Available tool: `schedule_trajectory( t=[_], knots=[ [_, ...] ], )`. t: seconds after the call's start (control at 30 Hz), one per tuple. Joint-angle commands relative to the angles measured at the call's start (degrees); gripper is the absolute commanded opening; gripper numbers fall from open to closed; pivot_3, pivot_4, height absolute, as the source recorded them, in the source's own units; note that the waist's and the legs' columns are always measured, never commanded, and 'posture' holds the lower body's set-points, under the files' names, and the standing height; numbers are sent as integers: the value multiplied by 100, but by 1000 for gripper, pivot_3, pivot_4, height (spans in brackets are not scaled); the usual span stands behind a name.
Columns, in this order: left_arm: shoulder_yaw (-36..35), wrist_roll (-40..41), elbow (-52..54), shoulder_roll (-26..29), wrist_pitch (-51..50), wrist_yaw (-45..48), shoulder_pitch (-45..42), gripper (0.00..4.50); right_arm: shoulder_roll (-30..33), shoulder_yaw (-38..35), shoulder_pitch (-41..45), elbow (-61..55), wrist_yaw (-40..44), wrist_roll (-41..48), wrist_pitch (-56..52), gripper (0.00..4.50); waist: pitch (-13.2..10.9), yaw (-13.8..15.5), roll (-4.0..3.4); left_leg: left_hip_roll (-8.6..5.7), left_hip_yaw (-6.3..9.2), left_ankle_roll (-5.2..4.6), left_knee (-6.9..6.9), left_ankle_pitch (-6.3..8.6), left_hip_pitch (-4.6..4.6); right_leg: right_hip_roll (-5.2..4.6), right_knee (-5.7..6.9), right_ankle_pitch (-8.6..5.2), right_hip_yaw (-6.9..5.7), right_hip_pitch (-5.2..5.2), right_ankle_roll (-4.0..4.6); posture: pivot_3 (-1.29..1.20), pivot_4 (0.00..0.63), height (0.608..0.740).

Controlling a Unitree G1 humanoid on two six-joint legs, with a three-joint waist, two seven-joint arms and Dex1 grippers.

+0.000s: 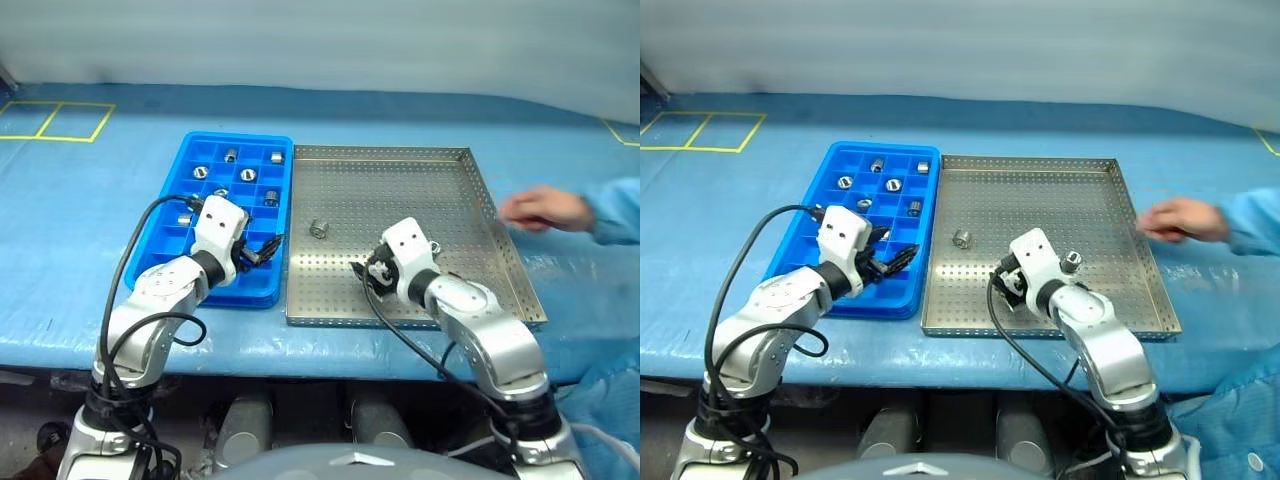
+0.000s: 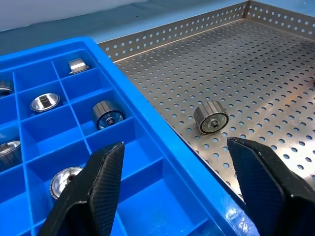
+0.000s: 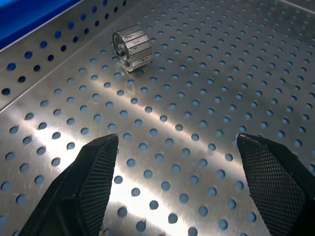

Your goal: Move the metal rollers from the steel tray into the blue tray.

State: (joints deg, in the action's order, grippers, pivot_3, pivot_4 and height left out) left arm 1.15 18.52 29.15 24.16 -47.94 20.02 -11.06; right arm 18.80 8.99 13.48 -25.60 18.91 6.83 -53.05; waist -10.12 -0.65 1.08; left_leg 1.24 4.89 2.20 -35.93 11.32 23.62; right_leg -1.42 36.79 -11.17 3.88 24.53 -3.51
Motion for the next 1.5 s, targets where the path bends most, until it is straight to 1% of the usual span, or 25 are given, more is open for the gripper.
schedule_trajectory(
  t=[0.03,0.2,0.3,0.43,0.57,0.8,1.0,1.1,1.17,1.2,1.33,1.5],
  knots=[
    [-133,-11,269,52,47,-34,19,3640,-259,-72,511,782,170,89,939,4033,0,-9,0,0,0,0,2,0,-1,1,0,0,0,-1,0,133,150,740],
    [-203,-10,345,104,-10,-75,70,3640,-700,-192,1043,2073,897,490,2301,4033,0,2,0,1,2,-1,7,0,-2,3,1,1,0,-1,-1,151,150,740],
    [-199,3,426,123,-55,-117,103,3640,-946,-292,1461,3057,1232,652,2858,4033,-1,0,-1,0,2,-1,4,-1,-3,3,1,5,1,-4,-5,162,150,740],
    [-233,30,554,129,-124,-179,149,3640,-1087,-227,1988,4332,1307,397,3621,4033,-1,16,-1,0,2,0,0,-2,-5,3,3,7,1,-6,-7,177,150,740],
    [-248,20,639,132,-174,-202,211,3640,-1092,-15,2343,5440,1125,-108,4262,4033,-1,30,-1,0,3,0,5,-2,-5,3,2,7,1,-5,-7,200,150,740],
    [-263,16,684,145,-220,-243,228,3640,-1288,70,2514,6238,1300,-345,4755,4033,-1,36,-2,0,5,0,12,-2,-7,5,4,8,1,-3,-7,207,150,740],
    [-240,15,701,141,-272,-258,224,3640,-1430,-84,2728,6717,1357,-302,5149,4033,-1,46,-2,0,5,1,8,-2,-8,5,5,8,2,-6,-7,207,150,740],
    [-221,17,700,131,-288,-261,216,3640,-1487,-136,2822,6912,1360,-304,5330,3503,-1,56,-2,0,5,1,9,-2,-8,5,5,8,2,-6,-7,207,150,740],
    [-207,13,699,124,-297,-268,213,3640,-1519,-150,2845,6955,1417,-298,5375,2876,-1,53,-2,0,5,1,10,-2,-8,5,5,8,2,-5,-7,208,150,740],
    [-205,12,701,121,-303,-272,213,3640,-1528,-156,2849,6969,1431,-300,5388,2457,-1,53,-3,0,6,1,10,-2,-8,5,5,9,2,-5,-7,208,150,740],
    [-209,8,689,118,-304,-276,220,3640,-1526,-165,2838,7059,1357,-378,5511,1279,-1,58,-3,0,6,1,10,-2,-8,5,5,9,2,-5,-7,208,150,740],
    [-219,2,681,117,-286,-276,246,3640,-1497,-238,2748,6913,1216,-379,5540,1279,-1,59,-3,0,6,1,9,-2,-8,5,5,9,2,-6,-7,206,150,740]
  ],
)
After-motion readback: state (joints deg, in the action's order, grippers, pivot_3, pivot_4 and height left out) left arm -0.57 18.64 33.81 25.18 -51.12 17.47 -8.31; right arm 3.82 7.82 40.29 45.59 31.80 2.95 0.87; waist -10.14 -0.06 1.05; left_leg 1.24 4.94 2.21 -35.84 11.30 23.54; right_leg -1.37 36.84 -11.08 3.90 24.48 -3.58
